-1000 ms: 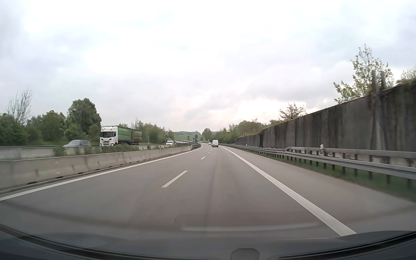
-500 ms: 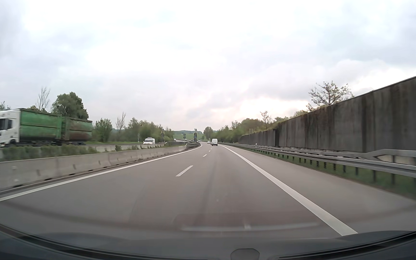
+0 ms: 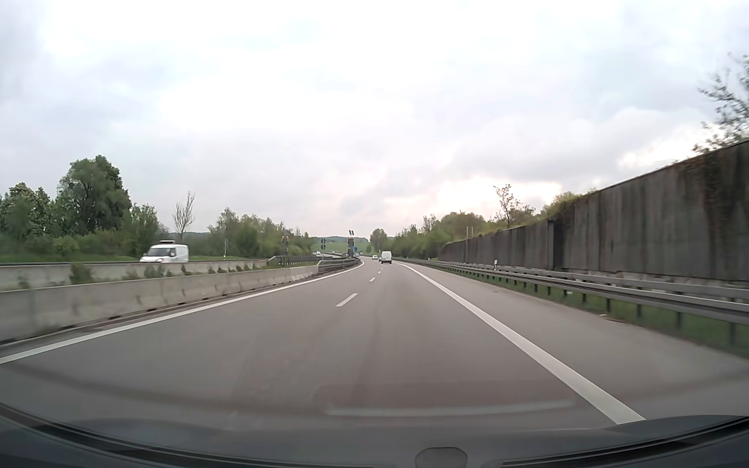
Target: Follow the waypoints while adhering to traffic rules and regulations
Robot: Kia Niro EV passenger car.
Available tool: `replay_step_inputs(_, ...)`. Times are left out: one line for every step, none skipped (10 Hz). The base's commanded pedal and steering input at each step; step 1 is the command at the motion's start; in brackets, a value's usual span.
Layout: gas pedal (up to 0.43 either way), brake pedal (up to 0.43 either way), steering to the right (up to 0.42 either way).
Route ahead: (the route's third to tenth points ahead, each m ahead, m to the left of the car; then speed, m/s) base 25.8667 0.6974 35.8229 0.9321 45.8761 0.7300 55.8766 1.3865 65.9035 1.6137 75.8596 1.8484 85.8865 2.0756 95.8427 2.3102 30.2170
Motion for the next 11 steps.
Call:
replay_step_inputs(0.378,0.000,-0.003)
replay_step_inputs(0.378,0.000,-0.003)
replay_step_inputs(0.378,0.000,-0.003)
replay_step_inputs(0.378,0.000,-0.003)
replay_step_inputs(0.378,0.000,-0.004)
replay_step_inputs(0.409,0.000,-0.004)
replay_step_inputs(0.421,0.000,-0.004)
replay_step_inputs(0.441,0.000,-0.004)
replay_step_inputs(0.461,0.000,-0.005)
replay_step_inputs(0.469,0.000,-0.004)
replay_step_inputs(0.480,0.000,-0.005)
